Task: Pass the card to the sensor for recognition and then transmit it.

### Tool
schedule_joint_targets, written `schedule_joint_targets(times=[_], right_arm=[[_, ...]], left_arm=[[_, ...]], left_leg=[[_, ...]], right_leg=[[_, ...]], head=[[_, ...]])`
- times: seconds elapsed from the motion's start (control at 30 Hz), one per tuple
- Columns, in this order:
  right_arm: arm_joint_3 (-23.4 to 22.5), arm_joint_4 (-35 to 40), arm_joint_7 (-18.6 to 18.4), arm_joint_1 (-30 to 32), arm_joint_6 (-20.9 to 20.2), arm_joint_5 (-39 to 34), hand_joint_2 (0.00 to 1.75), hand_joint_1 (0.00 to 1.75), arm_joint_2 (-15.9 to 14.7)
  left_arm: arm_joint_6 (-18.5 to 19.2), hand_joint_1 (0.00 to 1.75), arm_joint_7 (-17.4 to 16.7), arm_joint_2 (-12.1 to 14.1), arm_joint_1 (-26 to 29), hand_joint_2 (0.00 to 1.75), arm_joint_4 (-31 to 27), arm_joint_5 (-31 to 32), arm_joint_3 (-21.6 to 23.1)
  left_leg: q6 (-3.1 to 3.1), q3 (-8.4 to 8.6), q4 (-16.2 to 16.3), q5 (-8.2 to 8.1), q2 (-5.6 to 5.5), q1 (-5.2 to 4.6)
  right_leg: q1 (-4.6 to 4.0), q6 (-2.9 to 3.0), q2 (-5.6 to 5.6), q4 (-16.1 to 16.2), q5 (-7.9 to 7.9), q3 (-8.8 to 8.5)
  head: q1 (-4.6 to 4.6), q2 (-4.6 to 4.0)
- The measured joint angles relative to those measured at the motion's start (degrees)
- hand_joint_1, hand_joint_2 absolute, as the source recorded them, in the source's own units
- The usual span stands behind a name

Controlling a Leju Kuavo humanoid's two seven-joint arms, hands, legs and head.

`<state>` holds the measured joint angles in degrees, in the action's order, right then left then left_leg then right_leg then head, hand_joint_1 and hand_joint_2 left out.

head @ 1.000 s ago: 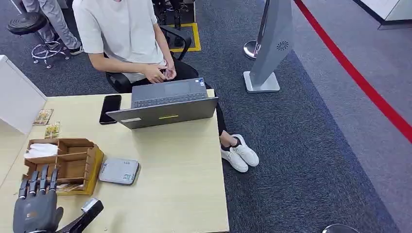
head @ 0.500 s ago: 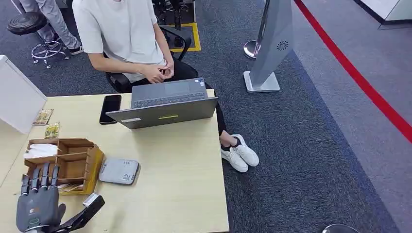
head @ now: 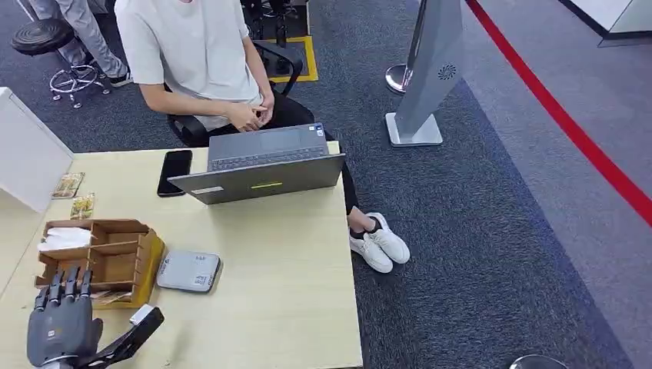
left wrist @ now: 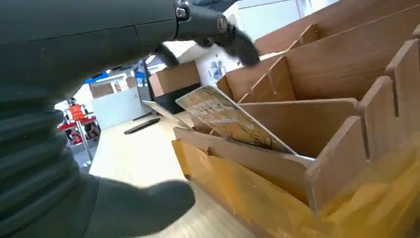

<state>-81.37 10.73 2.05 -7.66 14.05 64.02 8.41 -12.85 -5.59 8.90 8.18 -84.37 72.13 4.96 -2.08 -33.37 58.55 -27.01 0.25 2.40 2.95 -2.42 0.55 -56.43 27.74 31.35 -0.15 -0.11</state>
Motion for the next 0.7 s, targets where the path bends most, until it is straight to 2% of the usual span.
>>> schedule_joint_targets(times=[0.7], right_arm=[[0.1,0.0,0.0,0.0,0.0,0.0,0.0,0.0,0.0]], left_arm=[[-0.5,1.75,0.4,-1.1,-0.9,1.75,1.9,-0.1,-0.7]], left_leg=[[0.0,0.01,0.0,0.0,0.0,0.0]], right_leg=[[0.0,0.0,0.0,0.0,0.0,-0.02]], head=[[0.0,0.0]])
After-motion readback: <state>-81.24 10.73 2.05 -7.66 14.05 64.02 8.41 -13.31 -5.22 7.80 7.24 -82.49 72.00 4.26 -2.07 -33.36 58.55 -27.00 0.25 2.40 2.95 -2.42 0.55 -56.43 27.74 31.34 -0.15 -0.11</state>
